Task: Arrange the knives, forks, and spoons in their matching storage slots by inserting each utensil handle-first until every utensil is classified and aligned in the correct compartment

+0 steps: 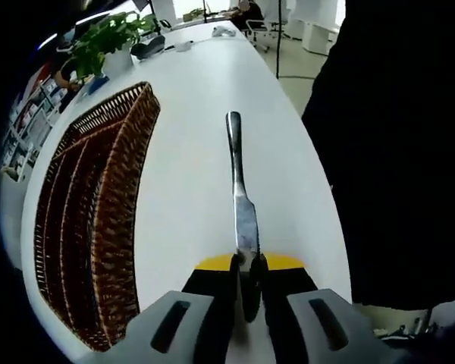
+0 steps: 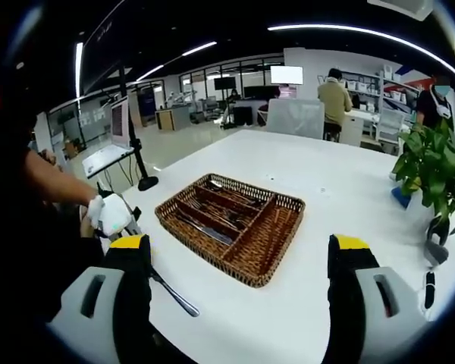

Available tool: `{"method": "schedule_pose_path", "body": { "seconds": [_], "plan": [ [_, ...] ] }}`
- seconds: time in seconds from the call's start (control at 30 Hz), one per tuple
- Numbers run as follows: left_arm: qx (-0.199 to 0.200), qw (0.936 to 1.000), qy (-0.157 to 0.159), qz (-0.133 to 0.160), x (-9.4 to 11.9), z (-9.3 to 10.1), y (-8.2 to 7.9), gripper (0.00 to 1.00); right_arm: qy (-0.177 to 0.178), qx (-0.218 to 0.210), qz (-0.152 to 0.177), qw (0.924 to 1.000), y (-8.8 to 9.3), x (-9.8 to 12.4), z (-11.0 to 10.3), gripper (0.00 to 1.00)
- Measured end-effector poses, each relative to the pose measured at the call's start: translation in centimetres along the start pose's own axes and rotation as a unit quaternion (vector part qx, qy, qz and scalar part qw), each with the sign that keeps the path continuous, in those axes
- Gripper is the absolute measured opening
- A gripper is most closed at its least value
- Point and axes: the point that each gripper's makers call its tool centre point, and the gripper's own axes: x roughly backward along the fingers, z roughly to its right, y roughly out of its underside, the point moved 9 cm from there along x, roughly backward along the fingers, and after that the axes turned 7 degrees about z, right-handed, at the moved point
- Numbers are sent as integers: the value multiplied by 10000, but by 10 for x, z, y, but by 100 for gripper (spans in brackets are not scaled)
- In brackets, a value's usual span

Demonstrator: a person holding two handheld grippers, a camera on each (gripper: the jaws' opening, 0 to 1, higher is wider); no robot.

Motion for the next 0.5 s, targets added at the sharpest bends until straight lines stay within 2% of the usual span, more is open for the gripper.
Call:
{"method": "schedule_pose_path", "body": {
  "seconds": [0.2, 0.27, 0.3, 0.4, 0.5],
  "plan": [
    [49, 9998, -73, -161, 3, 1, -1, 11, -73, 38, -60, 9999, 2, 0, -2, 100],
    [97, 9997, -68, -192, 5, 2, -1, 10, -252, 100, -157, 9995, 6, -1, -6, 100],
    [184, 9997, -49, -179, 8, 2, -1, 11, -383, 267, -300, 9985, 10, -2, -8, 100],
    [407, 9991, -42, -149, 12, 1, -2, 10, -485, 594, -495, 9958, 17, -4, -13, 100],
    [409, 9990, -74, -185, 17, -1, -3, 10, -569, 579, -495, 9955, 19, -7, -18, 100]
  ]
}}
